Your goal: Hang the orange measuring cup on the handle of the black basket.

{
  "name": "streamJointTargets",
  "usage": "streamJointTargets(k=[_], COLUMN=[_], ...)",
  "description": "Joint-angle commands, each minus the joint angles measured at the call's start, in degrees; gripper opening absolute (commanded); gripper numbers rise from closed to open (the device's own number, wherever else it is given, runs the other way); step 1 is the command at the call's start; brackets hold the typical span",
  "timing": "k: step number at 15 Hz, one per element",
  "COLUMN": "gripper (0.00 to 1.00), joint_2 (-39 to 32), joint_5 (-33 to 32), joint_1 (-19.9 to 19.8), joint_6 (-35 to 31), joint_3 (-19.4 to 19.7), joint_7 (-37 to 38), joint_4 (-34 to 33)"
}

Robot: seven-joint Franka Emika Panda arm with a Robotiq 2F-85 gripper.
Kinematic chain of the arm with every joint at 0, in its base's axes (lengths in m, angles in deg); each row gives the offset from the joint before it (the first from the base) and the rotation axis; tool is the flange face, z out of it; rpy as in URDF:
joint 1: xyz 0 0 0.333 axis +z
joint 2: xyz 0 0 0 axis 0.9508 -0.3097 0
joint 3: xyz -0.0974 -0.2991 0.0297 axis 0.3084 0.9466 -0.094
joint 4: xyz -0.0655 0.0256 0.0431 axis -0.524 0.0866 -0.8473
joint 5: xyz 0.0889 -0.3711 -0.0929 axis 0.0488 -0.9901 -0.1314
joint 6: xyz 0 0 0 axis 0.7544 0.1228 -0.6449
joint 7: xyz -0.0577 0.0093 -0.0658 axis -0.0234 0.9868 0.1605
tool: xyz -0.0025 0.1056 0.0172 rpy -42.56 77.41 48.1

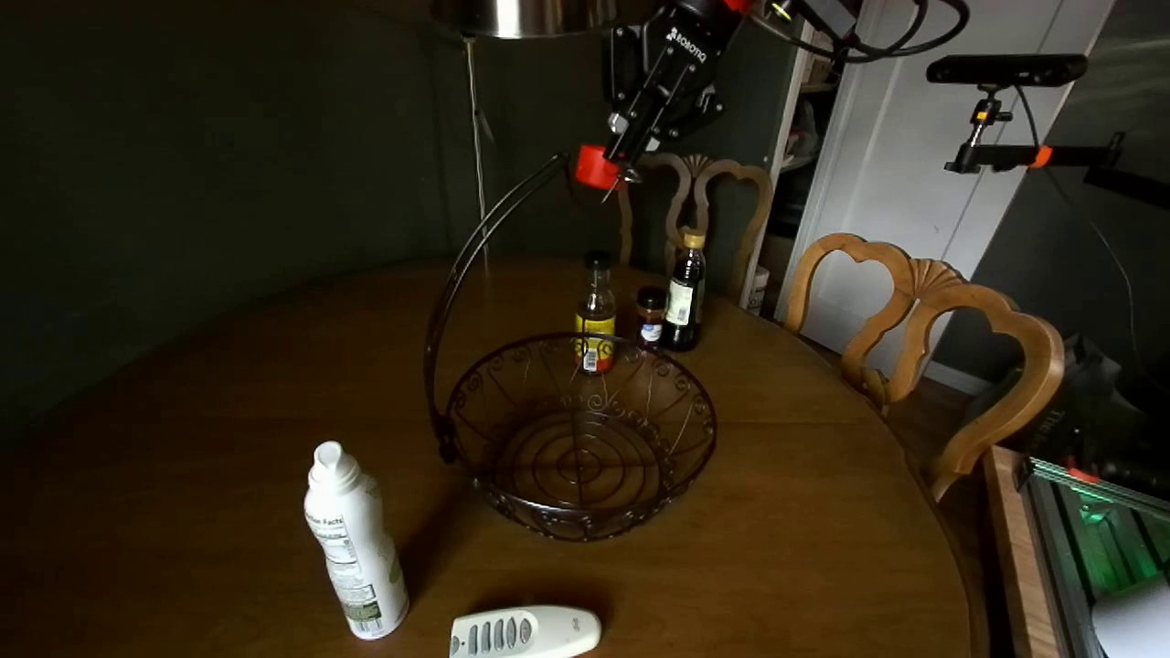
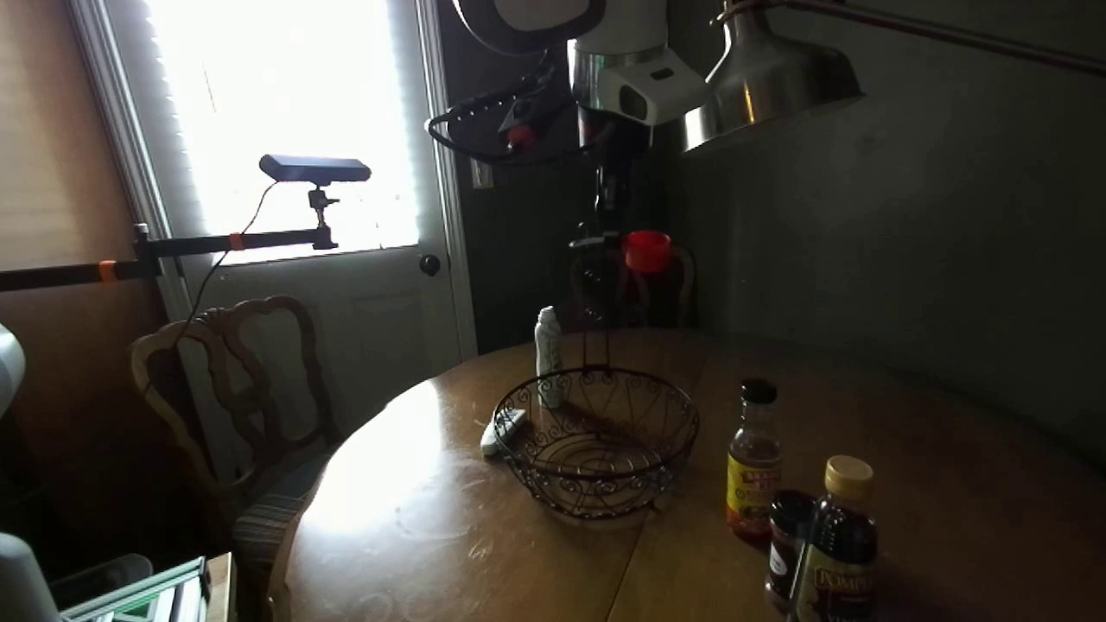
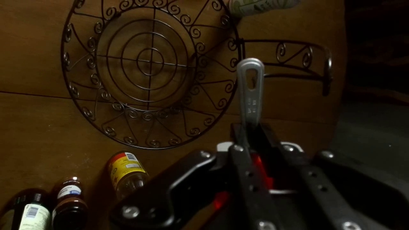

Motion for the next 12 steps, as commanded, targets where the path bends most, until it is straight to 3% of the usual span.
streamJointTargets(k=[1,12], gripper=[0.04,0.04], joint_2=[-0.64,-1.89], joint_5=[1.99,2.0], joint_1=[0.31,0.02], joint_6=[0.24,-0.29], joint_3=[0.2,0.25], joint_7=[1.01,0.32], joint_4=[-0.66,-1.32])
